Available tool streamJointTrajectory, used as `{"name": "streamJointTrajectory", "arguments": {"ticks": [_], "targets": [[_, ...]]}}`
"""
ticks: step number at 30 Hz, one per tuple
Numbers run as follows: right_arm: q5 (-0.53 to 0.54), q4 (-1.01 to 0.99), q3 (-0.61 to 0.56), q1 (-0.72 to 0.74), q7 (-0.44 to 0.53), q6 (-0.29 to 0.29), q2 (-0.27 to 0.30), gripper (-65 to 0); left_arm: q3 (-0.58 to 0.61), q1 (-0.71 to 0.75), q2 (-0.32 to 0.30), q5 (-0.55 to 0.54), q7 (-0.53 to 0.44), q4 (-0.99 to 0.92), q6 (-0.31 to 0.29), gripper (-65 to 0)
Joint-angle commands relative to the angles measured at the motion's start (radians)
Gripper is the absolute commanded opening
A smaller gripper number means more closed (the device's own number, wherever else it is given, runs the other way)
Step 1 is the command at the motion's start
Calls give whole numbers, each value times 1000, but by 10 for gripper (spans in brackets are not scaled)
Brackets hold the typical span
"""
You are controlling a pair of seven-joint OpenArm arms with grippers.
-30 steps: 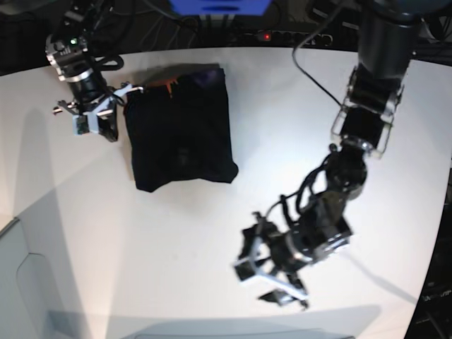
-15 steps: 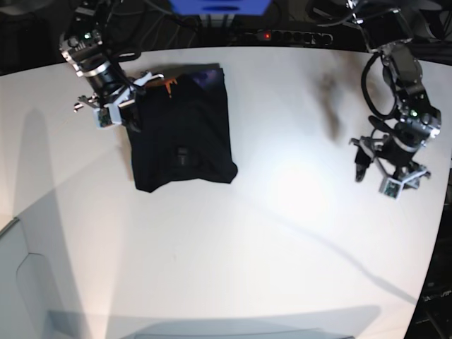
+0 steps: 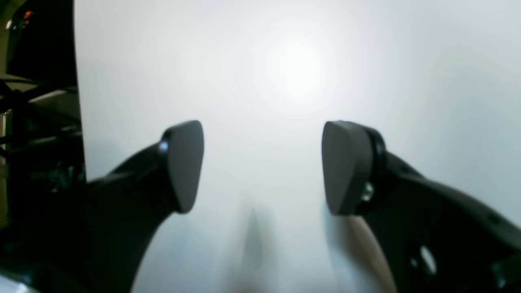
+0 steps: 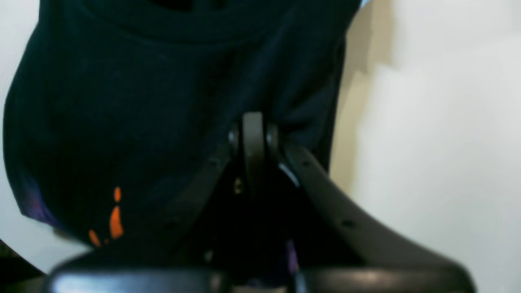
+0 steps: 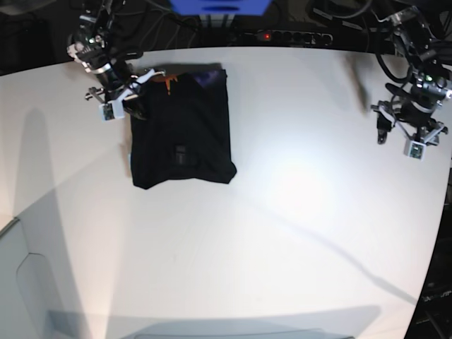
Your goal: Fold the T-shirt properly
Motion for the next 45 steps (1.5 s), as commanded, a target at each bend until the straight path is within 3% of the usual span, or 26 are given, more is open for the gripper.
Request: {"name": "streamJointTrajectory", "arguments": {"ticks": [1, 8, 12, 20, 27, 32, 35, 40, 42, 45], "targets": [[-17, 1, -2, -6, -23, 6, -2, -650, -5, 5, -9, -8, -17, 19, 3, -214], [25, 158, 9, -51, 102, 6, -6, -650, -5, 70, 22, -8, -17, 45, 3, -214], [97, 258, 60, -75, 106, 6, -11, -650, -6, 154, 66, -8, -16, 132, 3, -215], [100, 118, 113, -86, 106, 6, -6, -650, -35, 361, 155, -8, -28, 235, 3, -215], [101, 80, 104, -120, 106, 6, -2, -650, -184, 387, 243, -10, -19, 232, 3, -215], [103, 80, 121, -126, 109, 6, 0, -650, -244, 406, 258, -10, -17, 232, -1, -215], [111, 81, 193, -127, 108, 6, -9, -650, -242, 444, 261, -10, -17, 232, -1, -215], [129, 120, 293, -215, 106, 6, -32, -650, -235, 564, 332, -10, -17, 232, -2, -218], [128, 135, 304, -284, 106, 6, -35, -650, -215, 607, 359, -8, -17, 231, -2, -254], [129, 141, 305, -394, 106, 6, -35, -650, -181, 665, 387, -8, -17, 201, 0, -401]]}}
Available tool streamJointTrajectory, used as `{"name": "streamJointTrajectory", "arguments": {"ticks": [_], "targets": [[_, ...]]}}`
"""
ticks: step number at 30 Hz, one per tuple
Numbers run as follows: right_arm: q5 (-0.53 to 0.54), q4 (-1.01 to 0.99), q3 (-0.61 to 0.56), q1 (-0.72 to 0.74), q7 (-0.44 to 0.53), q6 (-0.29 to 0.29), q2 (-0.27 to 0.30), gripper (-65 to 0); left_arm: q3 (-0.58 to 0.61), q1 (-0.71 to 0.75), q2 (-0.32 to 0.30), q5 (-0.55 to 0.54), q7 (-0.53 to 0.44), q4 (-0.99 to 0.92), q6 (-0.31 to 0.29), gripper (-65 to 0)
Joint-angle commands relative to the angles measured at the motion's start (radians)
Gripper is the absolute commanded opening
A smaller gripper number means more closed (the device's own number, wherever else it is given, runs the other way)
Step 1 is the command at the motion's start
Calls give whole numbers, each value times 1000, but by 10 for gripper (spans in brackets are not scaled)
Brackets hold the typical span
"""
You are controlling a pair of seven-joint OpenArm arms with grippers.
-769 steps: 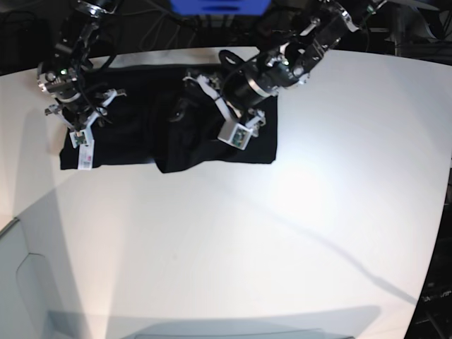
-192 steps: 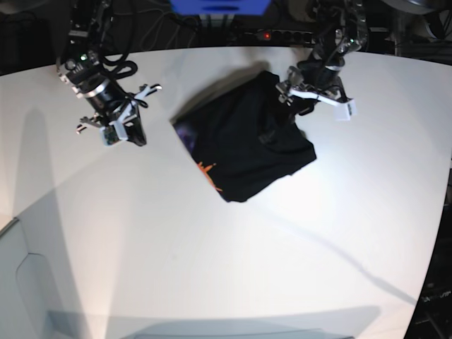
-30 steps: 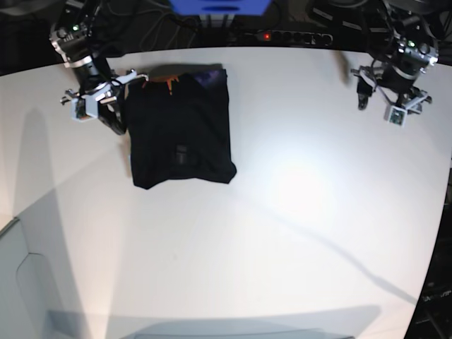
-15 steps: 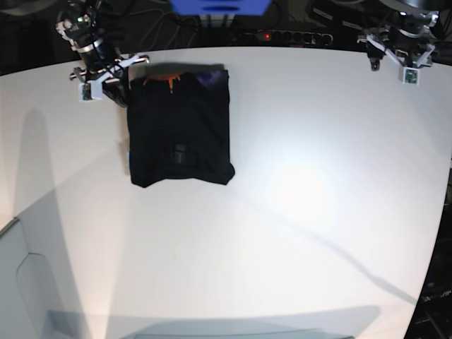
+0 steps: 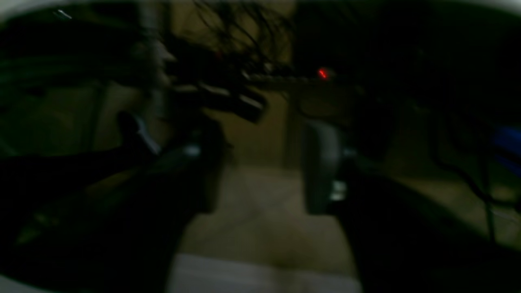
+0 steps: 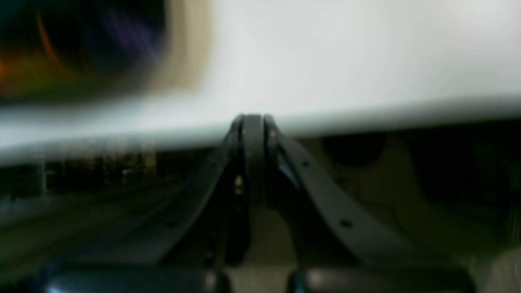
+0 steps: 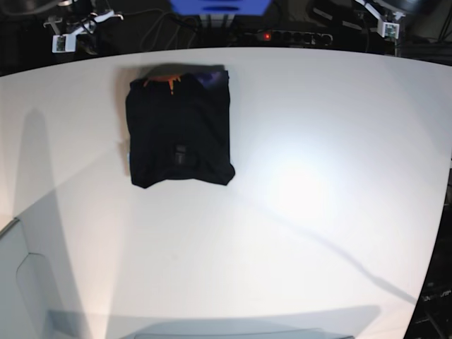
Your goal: Fold the T-shirt properly
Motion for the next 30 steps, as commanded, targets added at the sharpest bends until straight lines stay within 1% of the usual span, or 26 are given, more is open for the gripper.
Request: {"name": "streamJointTrajectory", "arguments": {"ticks": [1, 3, 5, 6, 9, 10, 11, 13, 16, 17, 19, 22, 24, 25, 26, 29, 30], "targets": [[20, 14, 3, -30, 26, 3, 2, -650, 4, 24, 4, 1, -5, -7, 6, -445], [20, -22, 3, -70, -28, 3, 4, -650, 17, 25, 4, 3, -5, -65, 7, -542], [14, -91, 3, -69, -93, 3, 11, -650, 21, 5, 0, 4, -17, -162, 9, -636], [14, -142, 3, -58, -111, 3, 27, -650, 27, -28, -20, 4, -17, -220, 9, -650], [14, -320, 0, -6, -119, 3, 68, -650, 40, -114, -82, 4, -21, -424, 9, -646], [12, -386, 0, 22, -119, 3, 82, -650, 55, -150, -103, 4, -36, -515, 9, -649], [0, -454, -3, 48, -117, 3, 100, -650, 72, -187, -132, 4, -73, -608, 9, -650], [-43, -572, -5, 99, -89, 3, 123, -650, 132, -239, -178, 4, -182, -785, 9, -650], [-147, -740, -28, 165, 23, 3, 146, -650, 297, -303, -263, 4, -396, -1055, 9, -650], [-181, -791, -32, 185, 72, 3, 152, -650, 354, -328, -283, 4, -458, -1127, 21, -650], [-246, -882, -52, 218, 151, 3, 157, -650, 429, -363, -301, 3, -559, -1246, 96, -650], [-336, -1015, -92, 258, 273, 3, 175, -650, 525, -409, -306, 3, -722, -1400, 240, -650], [-376, -1086, -118, 271, 345, 3, 179, -650, 583, -444, -307, 3, -797, -1473, 308, -650], [-381, -1123, -135, 278, 391, 3, 179, -650, 610, -463, -304, 3, -812, -1509, 348, -650], [-381, -1155, -155, 280, 435, -22, 180, -650, 633, -483, -301, 3, -811, -1541, 388, -650], [-381, -1258, -238, 294, 537, -203, 209, -650, 670, -535, -295, -2, -812, -1638, 507, -650], [-381, -1302, -270, 314, 566, -268, 218, -650, 678, -552, -278, -2, -814, -1667, 541, -650]]}}
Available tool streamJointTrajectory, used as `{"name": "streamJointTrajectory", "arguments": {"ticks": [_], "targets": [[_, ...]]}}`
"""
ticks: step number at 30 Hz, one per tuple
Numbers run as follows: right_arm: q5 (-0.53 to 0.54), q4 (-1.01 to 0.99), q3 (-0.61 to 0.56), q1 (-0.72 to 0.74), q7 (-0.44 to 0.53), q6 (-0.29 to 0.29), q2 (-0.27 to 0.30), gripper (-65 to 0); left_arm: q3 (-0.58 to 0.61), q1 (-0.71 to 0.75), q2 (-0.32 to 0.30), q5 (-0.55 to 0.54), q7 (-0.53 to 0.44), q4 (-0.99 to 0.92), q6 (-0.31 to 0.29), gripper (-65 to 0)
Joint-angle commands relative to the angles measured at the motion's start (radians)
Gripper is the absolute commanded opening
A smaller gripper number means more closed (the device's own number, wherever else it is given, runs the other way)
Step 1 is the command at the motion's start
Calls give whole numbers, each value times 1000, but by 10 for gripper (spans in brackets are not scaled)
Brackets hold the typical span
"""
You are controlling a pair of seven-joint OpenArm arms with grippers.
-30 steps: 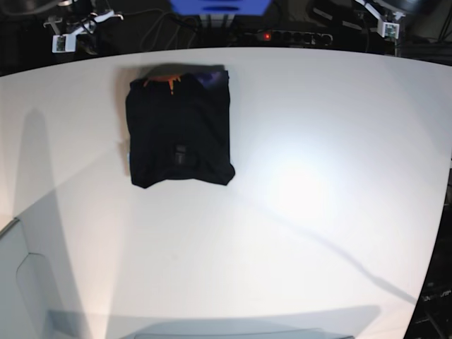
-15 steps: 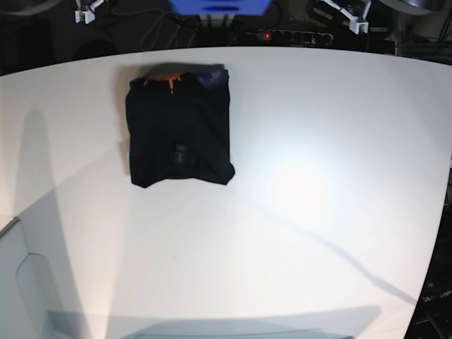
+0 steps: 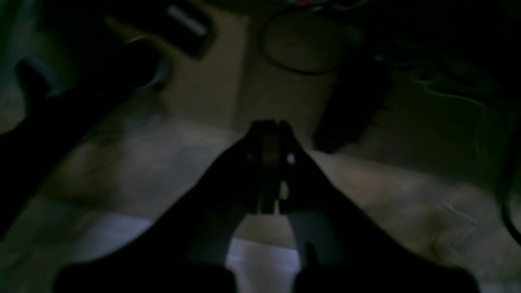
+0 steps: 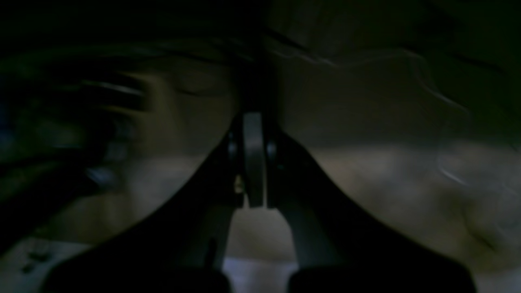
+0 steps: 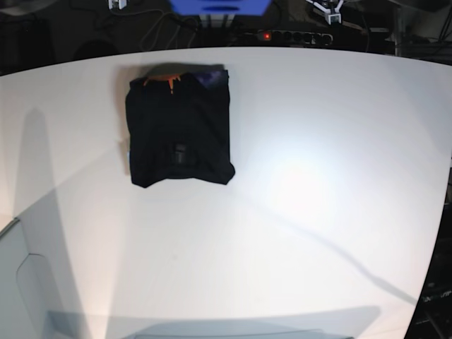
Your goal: Fold the T-shirt properly
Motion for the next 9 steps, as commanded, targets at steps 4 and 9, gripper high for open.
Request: {"name": "streamJointTrajectory", "arguments": {"ticks": [4, 9], "targets": [[4, -191, -109, 78, 96, -239, 40, -650, 40, -20, 34, 10, 1, -41, 65, -650], [4, -335, -254, 145, 182, -482, 37, -650, 158, -43, 42, 5, 4, -46, 104, -650]]}}
